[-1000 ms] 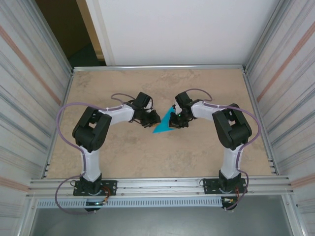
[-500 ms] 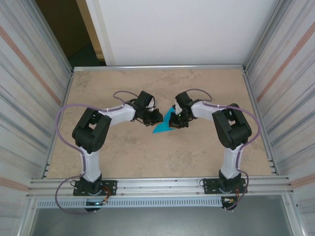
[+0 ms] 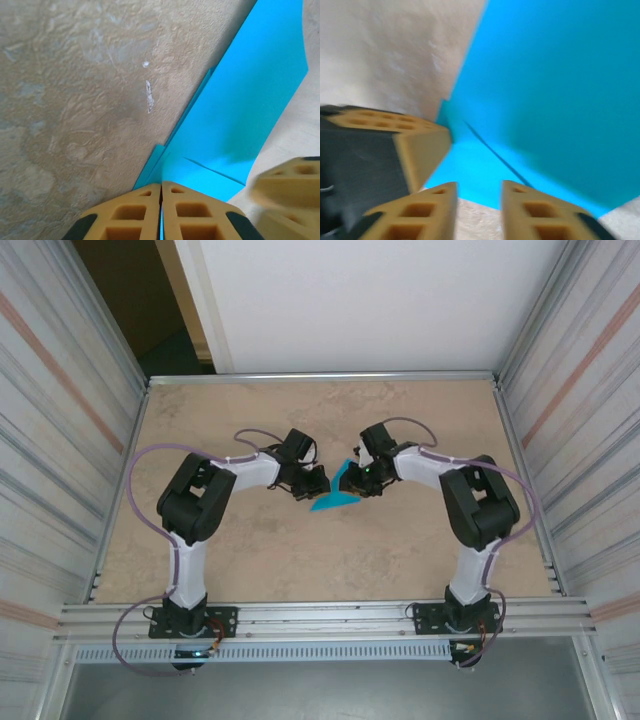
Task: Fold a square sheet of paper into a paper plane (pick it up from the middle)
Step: Fold the wing for the fifth time at the center of the table.
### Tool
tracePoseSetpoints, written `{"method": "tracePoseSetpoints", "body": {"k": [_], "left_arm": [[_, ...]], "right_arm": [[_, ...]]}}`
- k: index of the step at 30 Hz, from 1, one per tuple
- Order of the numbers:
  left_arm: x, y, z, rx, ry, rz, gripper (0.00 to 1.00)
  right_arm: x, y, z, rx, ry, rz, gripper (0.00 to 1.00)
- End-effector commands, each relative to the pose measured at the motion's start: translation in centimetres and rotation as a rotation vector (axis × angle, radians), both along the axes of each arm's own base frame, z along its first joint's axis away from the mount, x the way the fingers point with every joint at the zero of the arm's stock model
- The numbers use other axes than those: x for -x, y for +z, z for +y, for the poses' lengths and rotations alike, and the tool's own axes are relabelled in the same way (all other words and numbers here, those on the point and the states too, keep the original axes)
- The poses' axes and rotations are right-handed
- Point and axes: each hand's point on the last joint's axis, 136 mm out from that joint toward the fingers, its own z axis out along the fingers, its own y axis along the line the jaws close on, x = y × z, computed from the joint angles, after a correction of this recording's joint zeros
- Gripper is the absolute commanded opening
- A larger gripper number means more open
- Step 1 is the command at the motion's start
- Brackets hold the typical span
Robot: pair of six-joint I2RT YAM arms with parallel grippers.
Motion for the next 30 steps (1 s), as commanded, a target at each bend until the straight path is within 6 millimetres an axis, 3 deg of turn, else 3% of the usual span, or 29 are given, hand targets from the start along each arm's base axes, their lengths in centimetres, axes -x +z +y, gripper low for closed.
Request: {"method": "tracePoseSetpoints", "body": {"k": [1, 5, 11, 18, 30], "left_arm": [[0.9, -2.5, 1.9, -0.081, 0.071, 0.078, 0.08], [1.4, -3.5, 2.4, -0.057, 0.131, 0.140, 0.08], [1.7, -3.3, 2.6, -0.001, 0.194, 0.187, 0.08], [1.7, -3.3, 2.8, 0.000, 0.203, 0.201, 0.09], [1.9, -3.4, 2.8, 0.001, 0.201, 0.206, 0.09]], "right_arm": [[-1.6, 3.9, -1.5, -0.134, -0.210, -0.064, 0.40], [-0.2, 2.9, -3.2, -0.148, -0.355, 0.001, 0.49], [1.3, 0.9, -3.7, -0.162, -0.438, 0.076, 0.53], [1.1, -0.3, -2.4, -0.163, -0.412, 0.114, 0.48], [0.3, -1.5, -1.9, -0.116, -0.415, 0.114, 0.46]]}}
